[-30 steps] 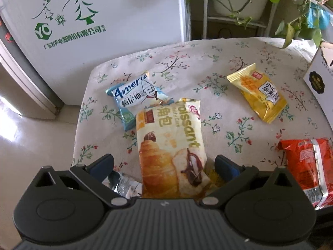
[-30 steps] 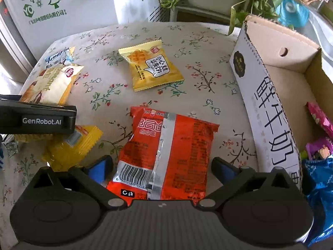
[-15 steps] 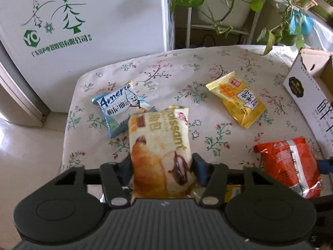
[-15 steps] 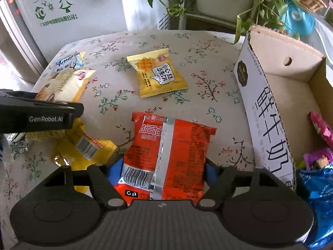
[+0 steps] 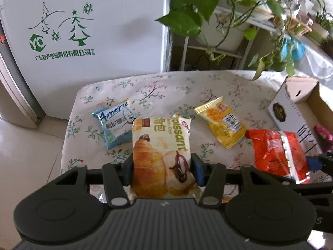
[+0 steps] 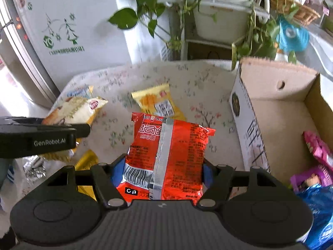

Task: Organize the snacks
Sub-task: 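Carry both bags over the cardboard box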

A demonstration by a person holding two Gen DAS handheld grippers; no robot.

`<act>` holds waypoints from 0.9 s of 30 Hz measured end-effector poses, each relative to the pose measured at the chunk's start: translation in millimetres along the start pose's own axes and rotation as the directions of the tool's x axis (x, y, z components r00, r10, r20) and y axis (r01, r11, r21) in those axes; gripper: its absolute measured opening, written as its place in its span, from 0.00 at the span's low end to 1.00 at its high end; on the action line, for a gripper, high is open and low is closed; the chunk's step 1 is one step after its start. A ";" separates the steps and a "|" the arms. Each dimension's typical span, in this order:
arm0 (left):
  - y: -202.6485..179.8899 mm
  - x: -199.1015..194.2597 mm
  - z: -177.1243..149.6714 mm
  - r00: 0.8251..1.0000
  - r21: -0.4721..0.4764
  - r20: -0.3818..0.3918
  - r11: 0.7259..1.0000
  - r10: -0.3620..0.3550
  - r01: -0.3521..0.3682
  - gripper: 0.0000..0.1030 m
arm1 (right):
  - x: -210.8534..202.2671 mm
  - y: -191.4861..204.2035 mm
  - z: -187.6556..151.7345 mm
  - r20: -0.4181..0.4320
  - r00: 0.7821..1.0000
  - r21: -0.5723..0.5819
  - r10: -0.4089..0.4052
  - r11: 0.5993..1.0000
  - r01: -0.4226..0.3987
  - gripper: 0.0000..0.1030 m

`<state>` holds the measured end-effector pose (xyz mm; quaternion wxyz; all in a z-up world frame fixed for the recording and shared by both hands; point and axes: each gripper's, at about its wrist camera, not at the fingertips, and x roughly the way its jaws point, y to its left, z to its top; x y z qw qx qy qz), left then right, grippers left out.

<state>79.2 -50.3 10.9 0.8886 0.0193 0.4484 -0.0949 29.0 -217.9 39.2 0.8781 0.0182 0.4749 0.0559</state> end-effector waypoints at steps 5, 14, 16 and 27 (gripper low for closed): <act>0.0 -2.5 -4.8 1.000 -0.009 0.001 1.000 -0.010 0.010 0.51 | 0.0 0.5 -0.9 -0.011 1.000 -0.005 0.026 1.000 -0.026 0.74; -2.9 -7.3 -21.6 1.000 -0.069 0.008 0.997 -0.021 0.022 0.51 | -6.0 4.4 -2.7 0.000 0.999 -0.047 0.048 0.998 -0.048 0.74; -0.9 -12.1 -26.3 0.999 -0.106 0.021 0.994 -0.026 0.028 0.51 | -7.8 4.3 -2.9 0.004 0.999 -0.053 0.047 0.997 -0.047 0.74; 3.0 -40.4 -46.7 0.997 -0.224 0.070 0.974 -0.014 0.030 0.51 | -21.0 5.9 0.6 0.040 0.997 -0.073 0.069 0.995 -0.066 0.74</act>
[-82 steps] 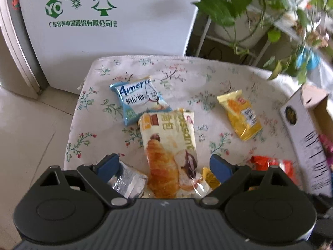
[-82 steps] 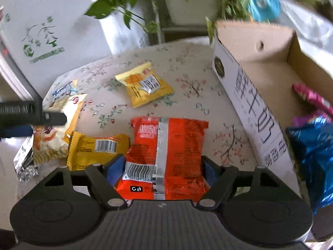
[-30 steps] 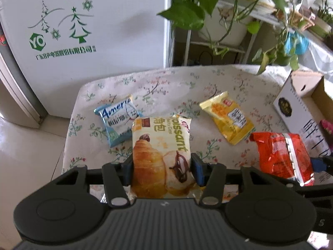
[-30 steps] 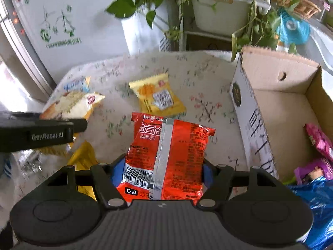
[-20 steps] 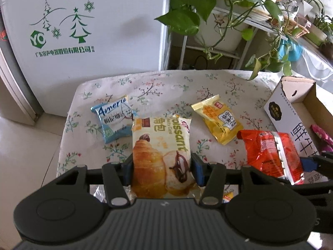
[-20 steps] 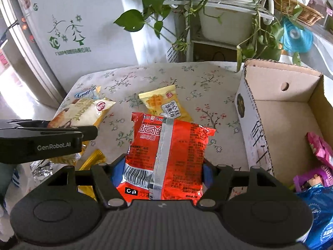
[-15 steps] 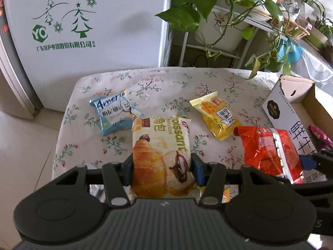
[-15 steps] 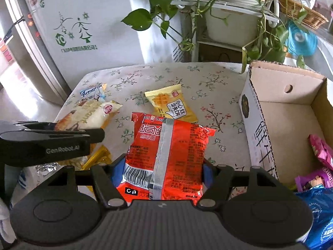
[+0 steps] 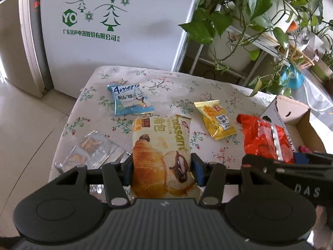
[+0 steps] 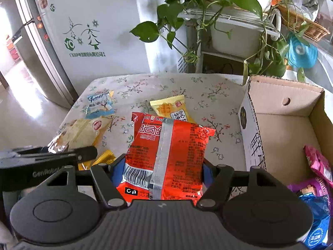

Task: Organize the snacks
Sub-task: 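Carry both bags over the cardboard box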

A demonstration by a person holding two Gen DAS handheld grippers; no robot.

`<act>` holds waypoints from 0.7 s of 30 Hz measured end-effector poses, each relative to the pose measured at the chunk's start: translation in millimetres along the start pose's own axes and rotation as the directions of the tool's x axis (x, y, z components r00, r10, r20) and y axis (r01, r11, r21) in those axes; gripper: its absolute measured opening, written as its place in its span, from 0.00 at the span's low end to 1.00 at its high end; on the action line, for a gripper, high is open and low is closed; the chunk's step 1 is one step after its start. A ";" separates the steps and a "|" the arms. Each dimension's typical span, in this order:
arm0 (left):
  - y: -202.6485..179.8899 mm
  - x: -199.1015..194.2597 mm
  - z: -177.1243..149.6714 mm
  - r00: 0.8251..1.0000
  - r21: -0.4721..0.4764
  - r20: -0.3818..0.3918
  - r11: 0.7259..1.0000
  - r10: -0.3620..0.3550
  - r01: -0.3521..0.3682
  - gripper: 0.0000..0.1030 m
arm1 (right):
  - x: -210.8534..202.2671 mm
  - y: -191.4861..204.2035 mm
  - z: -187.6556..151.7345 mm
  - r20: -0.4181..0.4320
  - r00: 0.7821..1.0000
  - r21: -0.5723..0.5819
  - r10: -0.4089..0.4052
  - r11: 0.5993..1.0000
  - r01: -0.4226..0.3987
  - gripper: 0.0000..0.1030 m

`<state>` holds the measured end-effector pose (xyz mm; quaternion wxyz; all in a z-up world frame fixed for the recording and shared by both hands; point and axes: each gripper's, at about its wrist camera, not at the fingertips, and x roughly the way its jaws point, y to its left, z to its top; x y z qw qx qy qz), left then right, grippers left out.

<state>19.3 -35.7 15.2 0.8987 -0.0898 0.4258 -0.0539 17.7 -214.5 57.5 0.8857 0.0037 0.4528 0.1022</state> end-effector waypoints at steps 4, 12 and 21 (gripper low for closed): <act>-7.9 -9.8 -1.2 1.000 -0.013 0.012 1.000 -0.012 0.012 0.51 | -9.7 -5.1 5.7 0.028 1.000 0.010 0.011 1.000 -0.011 0.74; -37.5 -29.5 9.0 0.996 -0.004 0.051 0.998 -0.069 0.069 0.51 | -38.4 -24.2 22.2 0.118 0.993 0.038 0.025 0.999 -0.029 0.74; -85.8 -42.0 17.0 0.985 0.031 0.073 0.988 -0.155 0.153 0.51 | -68.4 -61.0 36.4 0.207 0.978 0.111 -0.002 0.994 -0.021 0.74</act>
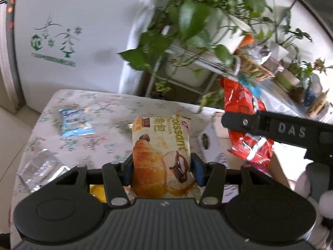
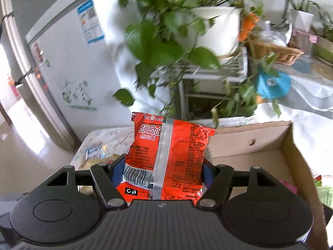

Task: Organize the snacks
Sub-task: 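Carry both bags over the cardboard box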

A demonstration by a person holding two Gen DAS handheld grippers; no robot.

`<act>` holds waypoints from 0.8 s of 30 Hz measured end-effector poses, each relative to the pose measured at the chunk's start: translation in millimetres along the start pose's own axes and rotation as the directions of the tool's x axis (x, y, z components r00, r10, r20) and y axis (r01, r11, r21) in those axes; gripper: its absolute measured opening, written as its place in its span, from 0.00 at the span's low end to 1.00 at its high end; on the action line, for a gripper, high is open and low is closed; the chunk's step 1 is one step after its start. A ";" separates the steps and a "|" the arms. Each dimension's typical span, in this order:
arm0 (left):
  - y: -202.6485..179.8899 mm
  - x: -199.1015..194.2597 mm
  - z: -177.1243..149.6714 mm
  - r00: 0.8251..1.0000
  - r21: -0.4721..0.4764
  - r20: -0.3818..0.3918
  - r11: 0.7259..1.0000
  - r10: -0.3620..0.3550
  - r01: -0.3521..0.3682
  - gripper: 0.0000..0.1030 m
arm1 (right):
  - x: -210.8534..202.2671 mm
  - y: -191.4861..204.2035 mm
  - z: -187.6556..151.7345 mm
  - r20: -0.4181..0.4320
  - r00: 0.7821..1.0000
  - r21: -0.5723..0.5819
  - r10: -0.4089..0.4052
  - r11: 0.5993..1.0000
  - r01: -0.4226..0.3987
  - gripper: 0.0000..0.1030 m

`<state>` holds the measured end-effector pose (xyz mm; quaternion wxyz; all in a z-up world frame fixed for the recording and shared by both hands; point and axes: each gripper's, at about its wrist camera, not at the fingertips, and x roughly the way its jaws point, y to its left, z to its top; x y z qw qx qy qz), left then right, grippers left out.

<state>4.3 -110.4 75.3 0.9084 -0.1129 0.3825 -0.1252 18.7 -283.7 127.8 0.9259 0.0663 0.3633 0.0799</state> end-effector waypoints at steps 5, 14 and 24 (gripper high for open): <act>-25.0 0.5 1.1 0.999 0.027 0.001 0.999 -0.032 0.032 0.51 | -13.5 -20.9 4.6 0.033 0.999 0.049 -0.022 0.999 0.020 0.74; -65.3 15.1 -2.0 0.992 0.013 -0.020 0.992 -0.124 0.124 0.51 | -38.0 -59.8 11.8 0.075 0.996 0.139 -0.047 0.990 0.036 0.74; -96.1 41.4 -9.8 0.978 -0.032 -0.041 0.979 -0.204 0.202 0.51 | -47.4 -94.6 12.5 0.065 0.991 0.240 -0.119 0.966 0.100 0.74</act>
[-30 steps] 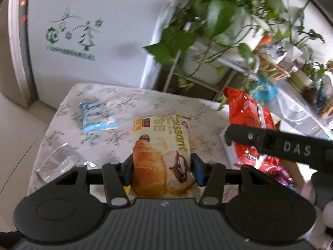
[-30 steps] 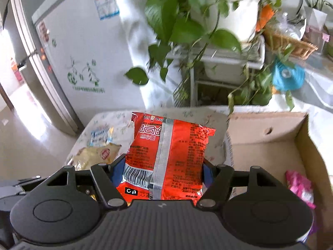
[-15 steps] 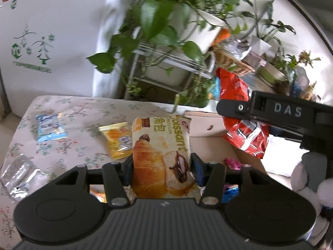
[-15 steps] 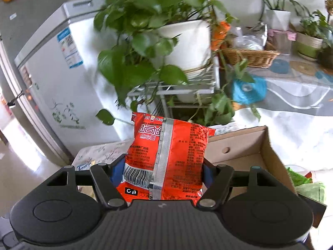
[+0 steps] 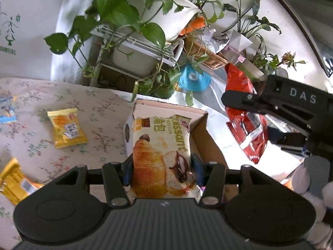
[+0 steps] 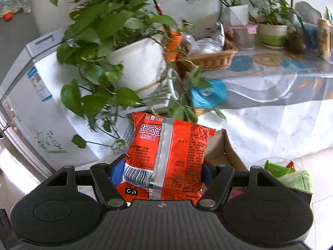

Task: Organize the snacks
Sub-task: 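Carry both bags over the cardboard box, then drop both bags into the box by opening both tools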

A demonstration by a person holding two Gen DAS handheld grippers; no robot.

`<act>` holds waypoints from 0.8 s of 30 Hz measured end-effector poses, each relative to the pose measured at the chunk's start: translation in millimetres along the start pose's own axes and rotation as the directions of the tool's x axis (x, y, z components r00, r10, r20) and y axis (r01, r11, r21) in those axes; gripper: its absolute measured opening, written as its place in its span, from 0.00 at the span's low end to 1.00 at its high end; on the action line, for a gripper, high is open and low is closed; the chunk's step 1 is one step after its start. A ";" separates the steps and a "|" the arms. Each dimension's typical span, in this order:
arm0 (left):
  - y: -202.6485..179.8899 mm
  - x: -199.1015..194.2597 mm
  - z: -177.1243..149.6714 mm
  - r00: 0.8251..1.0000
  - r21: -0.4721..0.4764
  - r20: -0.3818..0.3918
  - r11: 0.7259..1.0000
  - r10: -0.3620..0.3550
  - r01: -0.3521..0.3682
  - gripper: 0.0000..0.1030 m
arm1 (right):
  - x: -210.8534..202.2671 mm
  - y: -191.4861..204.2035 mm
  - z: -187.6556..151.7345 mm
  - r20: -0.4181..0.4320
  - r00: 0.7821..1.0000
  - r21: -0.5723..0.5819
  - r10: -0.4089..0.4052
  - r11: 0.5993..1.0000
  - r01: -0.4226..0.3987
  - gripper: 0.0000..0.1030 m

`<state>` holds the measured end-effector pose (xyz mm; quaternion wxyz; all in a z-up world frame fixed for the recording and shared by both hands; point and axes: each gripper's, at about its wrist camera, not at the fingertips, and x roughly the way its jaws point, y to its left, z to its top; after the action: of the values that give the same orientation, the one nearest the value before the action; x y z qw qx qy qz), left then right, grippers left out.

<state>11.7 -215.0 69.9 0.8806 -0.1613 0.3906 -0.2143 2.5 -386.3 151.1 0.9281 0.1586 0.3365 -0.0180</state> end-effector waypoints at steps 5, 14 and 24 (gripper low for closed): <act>-4.5 17.6 -0.3 1.000 -0.026 -0.014 0.999 -0.022 0.022 0.51 | 4.7 -8.6 -0.7 -0.018 0.999 0.039 -0.041 0.998 0.042 0.74; -14.3 34.0 0.2 0.999 -0.022 -0.034 0.999 -0.042 0.042 0.50 | 9.8 -15.9 -1.5 -0.036 0.997 0.089 -0.068 0.994 0.071 0.74; -26.2 31.5 1.1 1.000 0.052 -0.019 0.999 0.000 0.001 0.79 | 12.7 -21.8 -1.5 -0.044 0.994 0.144 -0.102 0.984 0.108 0.83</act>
<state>24.9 -253.2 63.0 0.8807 -0.1365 0.3933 -0.2259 8.3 -405.6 136.0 0.9054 0.2085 0.3590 -0.0886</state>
